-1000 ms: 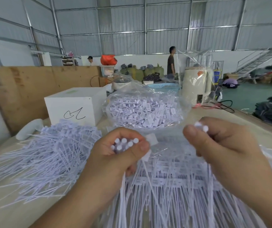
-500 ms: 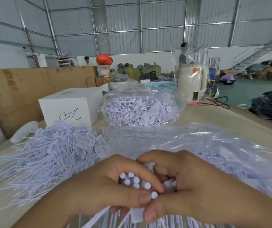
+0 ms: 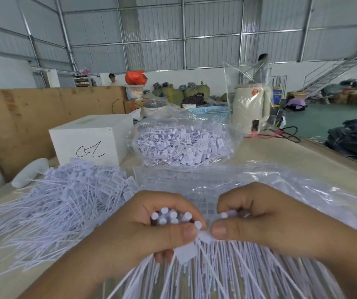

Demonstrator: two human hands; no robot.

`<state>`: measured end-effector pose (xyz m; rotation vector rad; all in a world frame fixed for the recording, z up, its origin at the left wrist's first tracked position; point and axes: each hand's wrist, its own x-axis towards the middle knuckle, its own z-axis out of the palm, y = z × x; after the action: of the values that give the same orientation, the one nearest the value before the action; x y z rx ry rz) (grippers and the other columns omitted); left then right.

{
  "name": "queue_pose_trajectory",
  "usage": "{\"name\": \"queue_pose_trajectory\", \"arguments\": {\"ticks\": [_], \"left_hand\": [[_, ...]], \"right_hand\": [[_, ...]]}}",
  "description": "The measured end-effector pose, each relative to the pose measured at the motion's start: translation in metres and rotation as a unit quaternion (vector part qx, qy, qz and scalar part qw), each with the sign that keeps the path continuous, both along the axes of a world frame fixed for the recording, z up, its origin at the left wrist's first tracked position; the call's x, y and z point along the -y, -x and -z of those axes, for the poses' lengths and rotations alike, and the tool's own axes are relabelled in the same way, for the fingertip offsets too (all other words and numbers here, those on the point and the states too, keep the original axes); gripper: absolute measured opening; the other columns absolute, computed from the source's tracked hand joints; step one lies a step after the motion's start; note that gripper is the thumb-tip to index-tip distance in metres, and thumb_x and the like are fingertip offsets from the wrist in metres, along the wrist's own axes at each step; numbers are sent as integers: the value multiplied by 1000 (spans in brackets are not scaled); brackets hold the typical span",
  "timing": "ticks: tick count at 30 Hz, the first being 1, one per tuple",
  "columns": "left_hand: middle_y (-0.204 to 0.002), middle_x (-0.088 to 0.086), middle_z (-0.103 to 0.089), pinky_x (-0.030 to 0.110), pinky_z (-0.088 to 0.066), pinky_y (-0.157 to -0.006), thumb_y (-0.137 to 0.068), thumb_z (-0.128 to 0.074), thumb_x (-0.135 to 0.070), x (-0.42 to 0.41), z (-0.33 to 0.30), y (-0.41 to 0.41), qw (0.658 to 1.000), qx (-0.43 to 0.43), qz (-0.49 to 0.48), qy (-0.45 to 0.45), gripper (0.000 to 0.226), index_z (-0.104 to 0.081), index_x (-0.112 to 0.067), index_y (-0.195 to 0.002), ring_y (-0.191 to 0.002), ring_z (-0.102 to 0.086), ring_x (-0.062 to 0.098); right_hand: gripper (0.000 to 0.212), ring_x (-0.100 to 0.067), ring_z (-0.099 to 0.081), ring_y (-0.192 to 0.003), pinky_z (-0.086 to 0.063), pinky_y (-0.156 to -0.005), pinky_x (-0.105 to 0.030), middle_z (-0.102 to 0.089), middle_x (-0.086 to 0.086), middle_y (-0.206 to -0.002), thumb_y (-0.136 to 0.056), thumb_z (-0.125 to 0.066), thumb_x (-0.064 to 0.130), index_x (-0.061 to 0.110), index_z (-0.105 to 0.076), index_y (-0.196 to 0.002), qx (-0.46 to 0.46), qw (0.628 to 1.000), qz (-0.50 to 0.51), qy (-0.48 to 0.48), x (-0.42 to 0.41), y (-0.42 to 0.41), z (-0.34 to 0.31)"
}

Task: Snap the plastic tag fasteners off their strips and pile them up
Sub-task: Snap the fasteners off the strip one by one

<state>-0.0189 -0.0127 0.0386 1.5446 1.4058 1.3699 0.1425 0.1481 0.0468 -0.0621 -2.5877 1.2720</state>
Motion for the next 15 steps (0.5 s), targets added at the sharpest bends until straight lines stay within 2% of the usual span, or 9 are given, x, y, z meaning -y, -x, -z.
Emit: {"name": "queue_pose_trajectory", "arguments": {"ticks": [2,5,8,10,12,13,15], "left_hand": [[-58,-10,-58,13,-41,-47,-67,-78,-30,-1,3,-5,1000,-2,-6,-13,7,-74,-26,-72,-50,-50,1],[-57,-13,-57,9,-38,-47,-64,-78,-30,-5,4,-13,995,1,-64,-72,9,-72,-26,-68,-49,-48,-2],[-54,-13,-57,10,-38,-44,-61,-75,-38,-8,4,-18,983,12,-142,-115,13,-70,-28,-67,-46,-48,-3],[-53,-15,-56,9,-38,-44,-60,-74,-43,-9,6,-24,974,3,-181,-135,17,-69,-29,-67,-45,-47,-4],[-55,-15,-58,10,-39,-46,-61,-78,-43,-11,7,-29,970,-17,-198,-142,18,-69,-29,-69,-46,-49,-2],[-56,-13,-60,11,-40,-46,-59,-82,-40,-11,6,-30,969,-8,-207,-138,19,-70,-29,-69,-47,-51,-1],[-55,-11,-61,14,-42,-43,-55,-84,-35,-11,5,-27,970,36,-209,-120,18,-71,-28,-66,-46,-53,0]], "right_hand": [[38,-3,-36,-49,-28,-50,-21,-38,11,-52,-75,-75,43,18,-53,-56,-26,999,31,-12,0,2,2],[49,-3,-32,-44,-25,-45,-16,-35,11,-48,-72,-75,54,13,-52,-59,-84,991,101,-20,4,5,4],[51,-4,-31,-40,-23,-42,-13,-34,11,-45,-66,-67,63,17,-48,-55,-153,972,173,-34,15,11,5],[52,-4,-28,-37,-23,-38,-13,-33,9,-44,-64,-60,65,17,-45,-54,-200,954,221,7,20,14,5],[61,-4,-29,-38,-26,-37,-15,-37,2,-48,-69,-60,68,10,-44,-60,-238,936,258,32,15,12,2],[64,-5,-30,-39,-27,-37,-16,-38,-2,-51,-74,-63,69,8,-45,-63,-241,937,251,31,12,9,0],[51,-10,-35,-44,-29,-41,-25,-40,0,-54,-71,-68,62,13,-54,-69,-204,962,176,51,9,3,0]]}}
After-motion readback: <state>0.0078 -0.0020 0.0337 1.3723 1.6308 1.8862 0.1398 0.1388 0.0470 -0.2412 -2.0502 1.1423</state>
